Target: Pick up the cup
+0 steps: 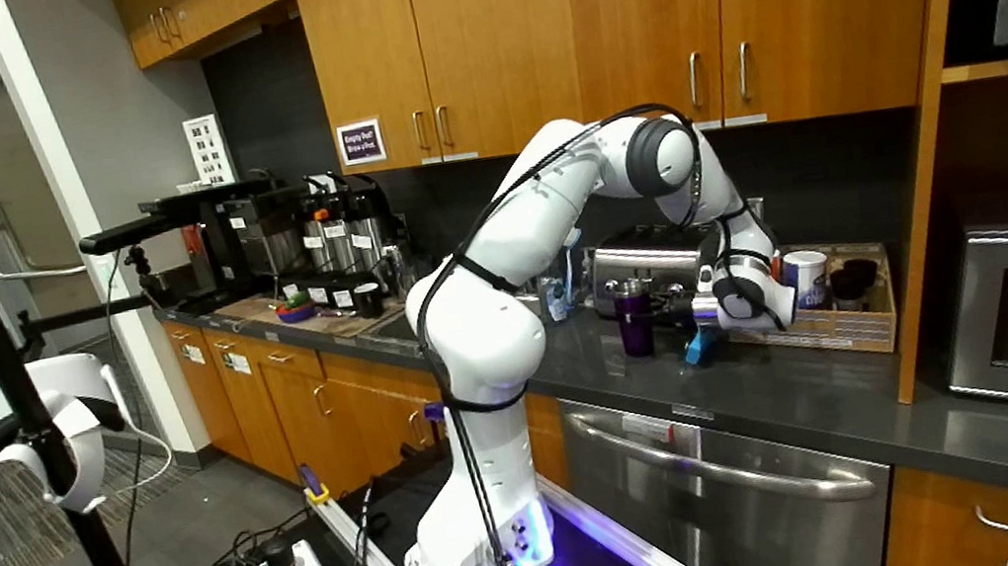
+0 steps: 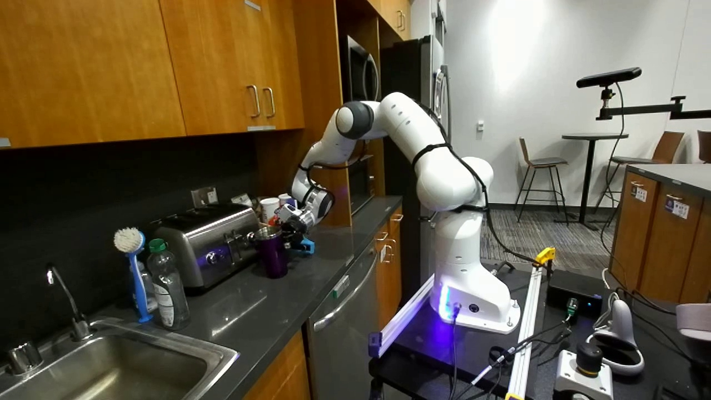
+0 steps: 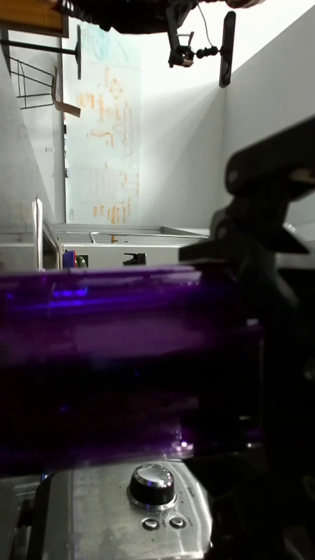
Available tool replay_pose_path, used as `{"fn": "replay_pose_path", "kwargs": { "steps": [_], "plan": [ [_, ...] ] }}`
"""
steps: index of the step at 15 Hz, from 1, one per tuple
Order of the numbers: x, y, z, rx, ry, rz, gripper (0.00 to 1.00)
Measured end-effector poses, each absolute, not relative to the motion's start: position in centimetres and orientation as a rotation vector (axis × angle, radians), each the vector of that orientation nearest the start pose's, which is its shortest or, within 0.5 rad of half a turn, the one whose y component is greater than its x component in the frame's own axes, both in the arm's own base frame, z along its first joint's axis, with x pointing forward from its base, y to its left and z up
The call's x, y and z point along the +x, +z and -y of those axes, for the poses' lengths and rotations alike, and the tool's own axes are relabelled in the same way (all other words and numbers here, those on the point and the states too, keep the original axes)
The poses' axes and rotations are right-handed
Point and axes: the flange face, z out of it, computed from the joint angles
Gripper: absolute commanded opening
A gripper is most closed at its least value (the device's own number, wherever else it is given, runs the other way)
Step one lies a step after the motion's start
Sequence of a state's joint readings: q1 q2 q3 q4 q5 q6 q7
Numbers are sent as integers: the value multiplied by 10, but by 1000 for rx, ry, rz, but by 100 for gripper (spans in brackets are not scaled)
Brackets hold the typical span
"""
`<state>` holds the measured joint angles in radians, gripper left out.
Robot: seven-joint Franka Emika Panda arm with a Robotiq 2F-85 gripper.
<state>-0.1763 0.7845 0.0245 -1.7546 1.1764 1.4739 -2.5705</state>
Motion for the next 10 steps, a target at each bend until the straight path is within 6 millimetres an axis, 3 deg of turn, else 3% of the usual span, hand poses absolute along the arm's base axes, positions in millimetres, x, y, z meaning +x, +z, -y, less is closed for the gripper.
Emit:
{"fn": "replay_pose_path", "kwargs": {
  "steps": [10],
  "plan": [
    [583, 140, -15, -1126, -985, 1392, 100]
  ]
}}
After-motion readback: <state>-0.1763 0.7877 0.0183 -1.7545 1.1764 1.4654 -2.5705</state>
